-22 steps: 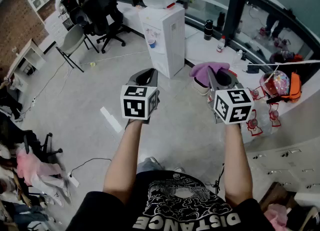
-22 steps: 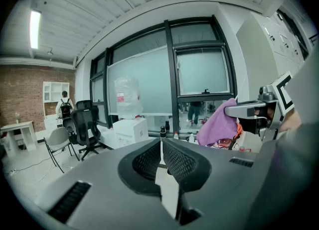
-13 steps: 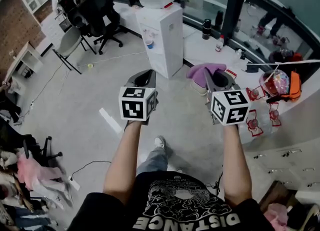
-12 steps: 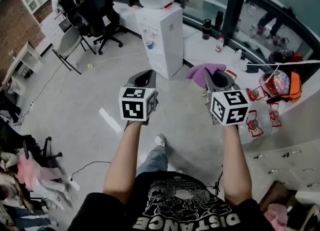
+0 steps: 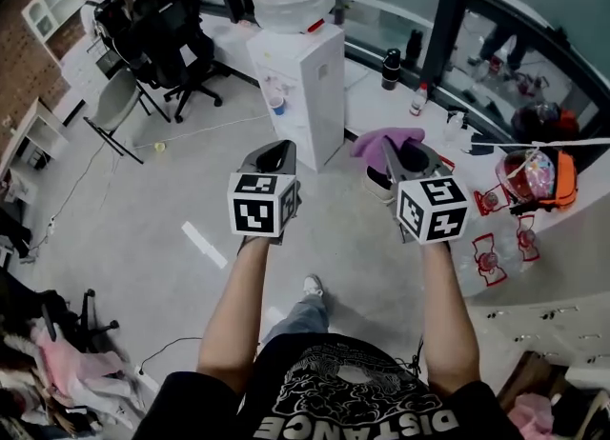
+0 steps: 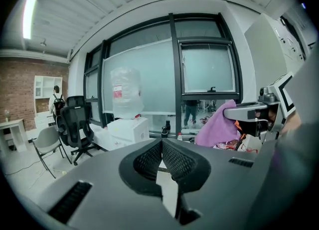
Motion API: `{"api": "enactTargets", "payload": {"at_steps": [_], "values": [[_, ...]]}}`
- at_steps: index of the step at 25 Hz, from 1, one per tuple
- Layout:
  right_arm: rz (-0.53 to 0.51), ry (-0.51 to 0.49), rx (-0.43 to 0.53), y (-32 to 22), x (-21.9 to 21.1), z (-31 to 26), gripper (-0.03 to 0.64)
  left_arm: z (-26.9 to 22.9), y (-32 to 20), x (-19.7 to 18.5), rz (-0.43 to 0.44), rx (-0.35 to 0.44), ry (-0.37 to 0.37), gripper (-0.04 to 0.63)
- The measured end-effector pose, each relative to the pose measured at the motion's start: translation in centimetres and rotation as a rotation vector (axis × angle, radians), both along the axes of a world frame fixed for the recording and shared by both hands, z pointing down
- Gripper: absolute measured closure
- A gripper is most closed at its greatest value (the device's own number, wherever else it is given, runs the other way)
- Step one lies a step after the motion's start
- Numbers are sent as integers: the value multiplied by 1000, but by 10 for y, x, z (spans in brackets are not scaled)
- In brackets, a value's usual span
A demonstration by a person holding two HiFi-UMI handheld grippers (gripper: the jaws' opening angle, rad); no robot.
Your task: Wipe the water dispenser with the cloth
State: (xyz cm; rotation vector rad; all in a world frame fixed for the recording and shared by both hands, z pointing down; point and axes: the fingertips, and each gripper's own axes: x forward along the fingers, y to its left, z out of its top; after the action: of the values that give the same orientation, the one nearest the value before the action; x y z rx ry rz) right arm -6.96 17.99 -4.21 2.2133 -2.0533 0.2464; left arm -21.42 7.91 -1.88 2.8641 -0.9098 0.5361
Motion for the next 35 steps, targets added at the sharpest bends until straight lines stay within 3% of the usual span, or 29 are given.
{"api": "enactTargets", "payload": {"at_steps": [15,29,35], "values": [[52,15,-17,-171,32,-15,584,-4,-165,47,93,-8,0,569],[65,36,-26,-222,63,-12,584,6,-216,81,121,-15,16,568],[18,32,-24,-244,98,-5,584,11,-232,108,71,-13,8,568]]}}
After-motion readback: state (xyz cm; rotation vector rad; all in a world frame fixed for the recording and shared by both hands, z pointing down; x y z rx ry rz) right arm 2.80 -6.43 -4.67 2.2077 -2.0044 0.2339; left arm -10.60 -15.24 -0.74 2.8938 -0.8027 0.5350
